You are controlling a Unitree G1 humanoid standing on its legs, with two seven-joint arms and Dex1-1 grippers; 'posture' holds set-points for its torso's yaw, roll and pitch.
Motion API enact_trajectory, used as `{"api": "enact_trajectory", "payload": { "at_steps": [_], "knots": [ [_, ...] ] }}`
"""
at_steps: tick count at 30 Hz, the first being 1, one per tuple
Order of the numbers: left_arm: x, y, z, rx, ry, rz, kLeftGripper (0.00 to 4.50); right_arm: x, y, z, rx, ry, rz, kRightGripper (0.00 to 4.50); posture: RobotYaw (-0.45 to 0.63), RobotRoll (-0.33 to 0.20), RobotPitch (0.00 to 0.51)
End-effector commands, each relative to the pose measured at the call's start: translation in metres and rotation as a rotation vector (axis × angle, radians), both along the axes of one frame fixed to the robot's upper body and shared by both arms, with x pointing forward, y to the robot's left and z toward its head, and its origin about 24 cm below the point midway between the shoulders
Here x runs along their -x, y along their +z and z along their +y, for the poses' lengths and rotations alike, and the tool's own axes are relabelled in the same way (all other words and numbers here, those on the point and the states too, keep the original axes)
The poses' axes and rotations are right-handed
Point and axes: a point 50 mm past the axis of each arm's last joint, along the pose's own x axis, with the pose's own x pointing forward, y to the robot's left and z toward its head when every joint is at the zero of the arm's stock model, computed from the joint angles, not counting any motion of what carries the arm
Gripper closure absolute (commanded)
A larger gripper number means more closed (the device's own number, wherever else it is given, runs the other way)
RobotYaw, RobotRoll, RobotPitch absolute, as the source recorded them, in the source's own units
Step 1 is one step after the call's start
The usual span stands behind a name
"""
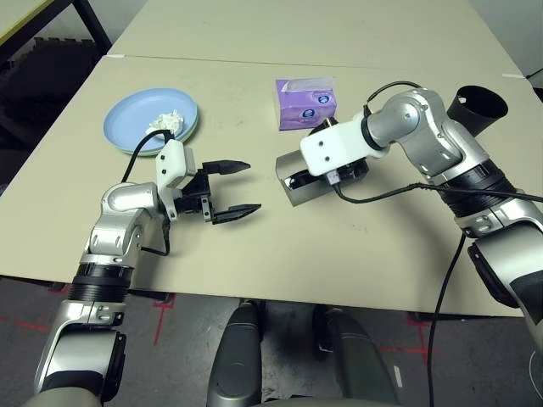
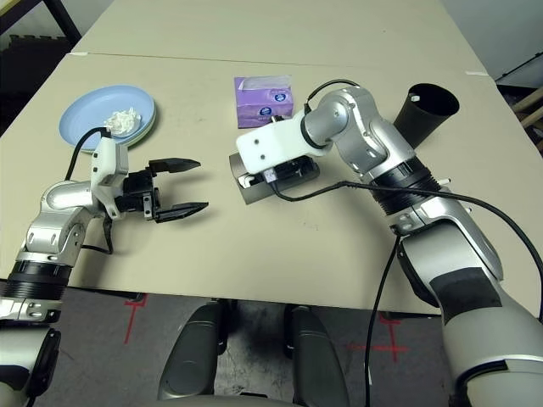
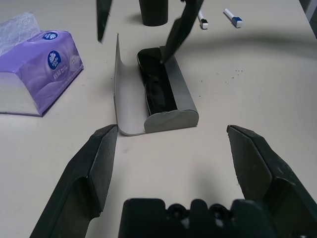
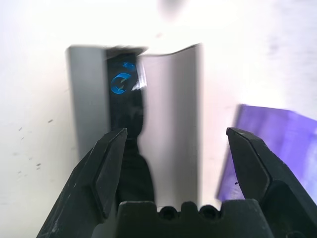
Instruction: Organize and tidy the items on the table.
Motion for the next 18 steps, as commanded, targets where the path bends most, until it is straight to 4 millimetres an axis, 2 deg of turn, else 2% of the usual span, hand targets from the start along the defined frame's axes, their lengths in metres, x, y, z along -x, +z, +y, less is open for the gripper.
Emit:
{"api": "enact_trajectory", "payload": {
  "at_steps": [1, 5, 8, 11, 14, 16, 18],
  "knots": [
    [-0.002, 0.0, 0.001, -0.01, 0.002, 0.009, 0.0, -0.002, 0.014, -0.007, -0.13, -0.012, 0.045, 0.02, 0.24, 0.0, 0.199],
    [-0.004, 0.002, 0.0, -0.005, 0.001, 0.006, 0.0, -0.001, 0.016, -0.015, -0.432, 0.006, 0.172, 0.02, 0.22, 0.0, 0.199],
    [-0.005, 0.001, 0.0, -0.005, -0.002, 0.008, 0.0, 0.005, -0.002, -0.033, -0.622, -0.07, 0.28, 0.02, 0.21, 0.0, 0.198],
    [-0.007, 0.001, 0.0, -0.004, -0.003, 0.012, 0.0, 0.015, -0.02, -0.04, -0.856, -0.099, 0.409, 0.02, 0.2, 0.0, 0.201],
    [-0.01, 0.002, 0.001, -0.003, -0.005, 0.013, 0.0, 0.02, -0.036, -0.048, -1.111, -0.169, 0.396, 0.02, 0.19, 0.0, 0.205],
    [-0.011, 0.002, 0.001, -0.004, -0.006, 0.013, 0.0, 0.022, -0.042, -0.054, -1.268, -0.212, 0.313, 0.02, 0.19, 0.0, 0.204],
    [-0.013, 0.003, 0.001, -0.006, -0.008, 0.014, 0.0, 0.025, -0.053, -0.062, -1.33, -0.255, 0.285, 0.02, 0.18, 0.0, 0.205]
  ]
}}
